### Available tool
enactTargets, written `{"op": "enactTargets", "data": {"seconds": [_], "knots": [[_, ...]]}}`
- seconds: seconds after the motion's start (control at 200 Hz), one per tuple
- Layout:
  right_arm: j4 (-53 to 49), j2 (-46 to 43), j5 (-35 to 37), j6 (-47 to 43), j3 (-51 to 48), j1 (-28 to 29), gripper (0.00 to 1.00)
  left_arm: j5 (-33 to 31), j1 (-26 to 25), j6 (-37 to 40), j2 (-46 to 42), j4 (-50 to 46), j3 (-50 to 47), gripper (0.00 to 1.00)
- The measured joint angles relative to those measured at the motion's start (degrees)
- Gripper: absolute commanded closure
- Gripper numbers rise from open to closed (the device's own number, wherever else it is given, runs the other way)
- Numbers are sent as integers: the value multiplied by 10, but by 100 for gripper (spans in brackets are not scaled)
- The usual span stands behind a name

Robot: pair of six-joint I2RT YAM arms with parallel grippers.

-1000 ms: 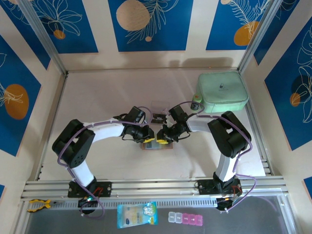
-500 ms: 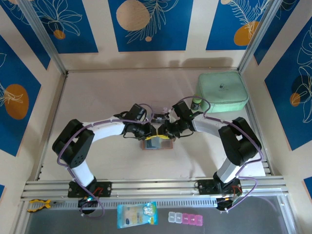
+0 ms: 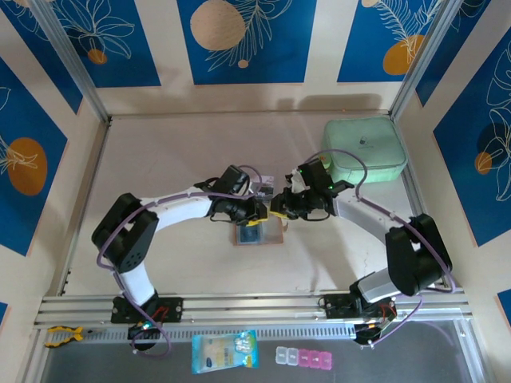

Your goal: Take the credit cards out of the card holder

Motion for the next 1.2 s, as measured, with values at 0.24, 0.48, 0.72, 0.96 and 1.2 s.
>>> {"op": "enactTargets", "data": {"seconds": [0.24, 0.48, 0.72, 0.96, 1.2], "knots": [[-11, -34, 8, -2, -28, -23, 77, 4, -11, 0, 26, 0, 22, 66], [-15, -38, 9, -1, -43, -26, 75, 8, -14, 0, 44, 0, 32, 62], [-14, -38, 9, -1, -47, -26, 74, 8, -14, 1, 46, 0, 32, 62], [-9, -20, 3, -1, -45, -12, 75, -4, -7, 2, 21, 0, 12, 66], [-5, 30, -2, 1, -25, 12, 76, -17, 25, 1, -37, 1, -50, 72]]}}
